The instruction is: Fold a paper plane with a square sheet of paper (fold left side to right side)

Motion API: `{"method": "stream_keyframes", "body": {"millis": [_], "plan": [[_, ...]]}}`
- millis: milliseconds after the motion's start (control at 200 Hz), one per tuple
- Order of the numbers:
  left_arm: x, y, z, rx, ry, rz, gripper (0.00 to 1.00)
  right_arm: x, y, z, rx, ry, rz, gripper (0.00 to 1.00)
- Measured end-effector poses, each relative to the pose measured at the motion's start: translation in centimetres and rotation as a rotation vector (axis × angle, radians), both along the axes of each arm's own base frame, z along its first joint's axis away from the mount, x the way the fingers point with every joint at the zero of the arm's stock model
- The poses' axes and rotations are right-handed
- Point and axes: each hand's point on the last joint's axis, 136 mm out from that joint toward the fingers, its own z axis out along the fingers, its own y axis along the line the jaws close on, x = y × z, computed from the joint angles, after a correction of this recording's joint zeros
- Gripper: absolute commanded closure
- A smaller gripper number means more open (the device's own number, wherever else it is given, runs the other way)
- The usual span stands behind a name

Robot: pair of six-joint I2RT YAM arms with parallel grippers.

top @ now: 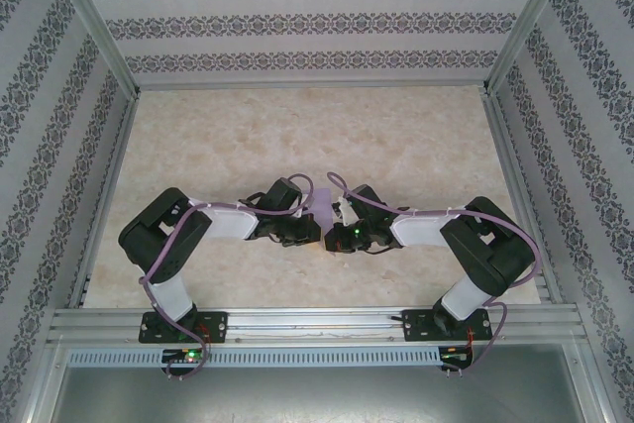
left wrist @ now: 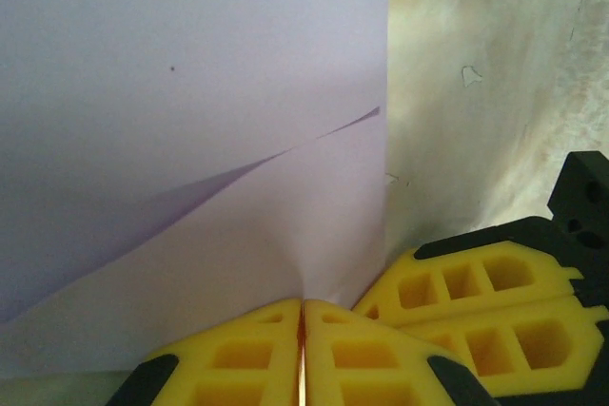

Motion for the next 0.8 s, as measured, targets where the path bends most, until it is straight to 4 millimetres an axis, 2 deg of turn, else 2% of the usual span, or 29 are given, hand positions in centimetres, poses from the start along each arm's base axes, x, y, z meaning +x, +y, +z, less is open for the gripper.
{"method": "stream_keyframes", "body": {"millis": [380, 799], "plan": [[0.7, 0.7, -0.1, 0.016, -0.008, 0.011, 0.91, 0.2, -0.3, 0.1, -0.033, -0.015, 0.018, 1.0], [4.4, 6.2, -0.2, 0.005, -0.015, 0.115, 0.91, 0.2, -0.3, 0.1, -0.037, -0.017, 0.022, 1.0]]}}
